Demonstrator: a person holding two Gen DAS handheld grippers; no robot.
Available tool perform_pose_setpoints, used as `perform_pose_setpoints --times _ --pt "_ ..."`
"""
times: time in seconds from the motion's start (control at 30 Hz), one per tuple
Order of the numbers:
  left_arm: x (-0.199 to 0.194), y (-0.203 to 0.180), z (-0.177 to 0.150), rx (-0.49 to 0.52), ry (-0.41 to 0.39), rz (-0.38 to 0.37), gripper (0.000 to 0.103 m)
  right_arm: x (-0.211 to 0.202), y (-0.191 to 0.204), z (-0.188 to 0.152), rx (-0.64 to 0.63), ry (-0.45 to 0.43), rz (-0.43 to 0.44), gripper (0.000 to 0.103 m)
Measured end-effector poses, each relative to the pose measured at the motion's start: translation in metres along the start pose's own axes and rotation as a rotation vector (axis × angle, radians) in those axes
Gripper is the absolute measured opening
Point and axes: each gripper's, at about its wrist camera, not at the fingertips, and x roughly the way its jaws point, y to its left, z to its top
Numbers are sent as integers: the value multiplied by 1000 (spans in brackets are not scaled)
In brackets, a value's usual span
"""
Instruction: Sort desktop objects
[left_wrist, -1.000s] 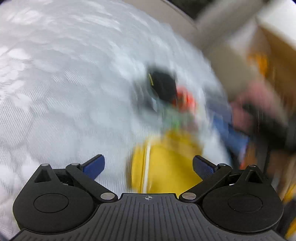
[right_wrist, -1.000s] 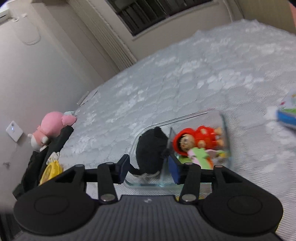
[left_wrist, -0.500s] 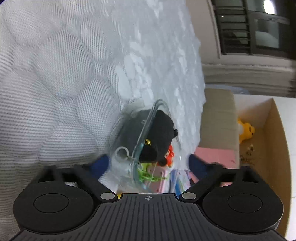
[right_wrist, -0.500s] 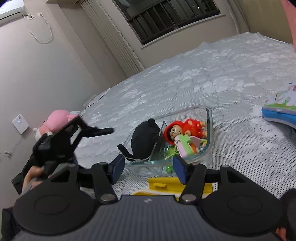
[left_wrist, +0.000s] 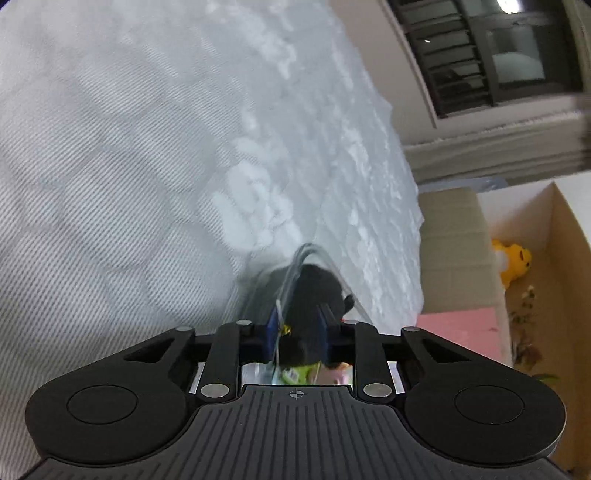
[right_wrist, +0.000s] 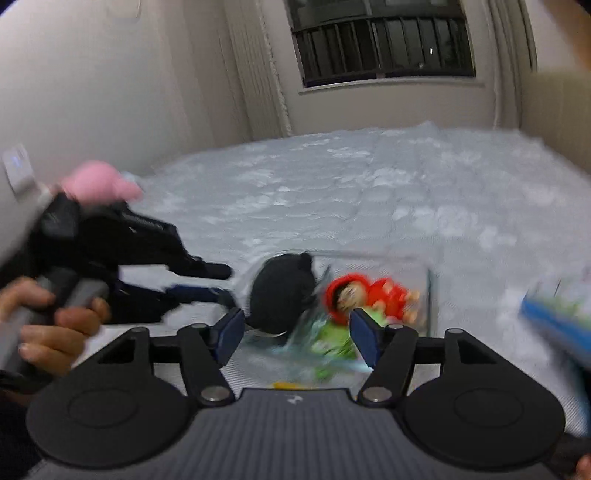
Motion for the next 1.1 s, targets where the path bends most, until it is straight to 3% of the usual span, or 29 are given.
perform_pose_setpoints --times 0.1,0.23,0.5,0.57,0.67,0.7,0.83,0.9,1.1 --pt "-2 -14 -2 53 6 -26 12 5 5 5 -59 5 -51 67" --pt "-11 -37 -13 163 -17 -43 12 6 1 6 -89 5 -93 71" --pt "22 -48 -28 185 161 -20 13 3 -23 7 -42 1 -144 76" --pt "17 -50 -31 205 135 -27 18 0 -29 5 -29 2 -149 80" --pt "-6 -60 -37 280 35 -14 48 -2 -38 1 -2 8 -143 80" --pt "-16 -66 -42 320 -3 8 60 -1 -41 0 3 14 -144 80" --pt "-50 -86 -84 516 -123 201 81 1 -46 -3 1 34 -159 80" --pt "-57 -88 -110 604 -130 280 89 1 -46 -5 3 39 -161 80" --pt "-55 -80 -165 745 -112 412 93 -4 -33 -18 -23 75 -155 80"
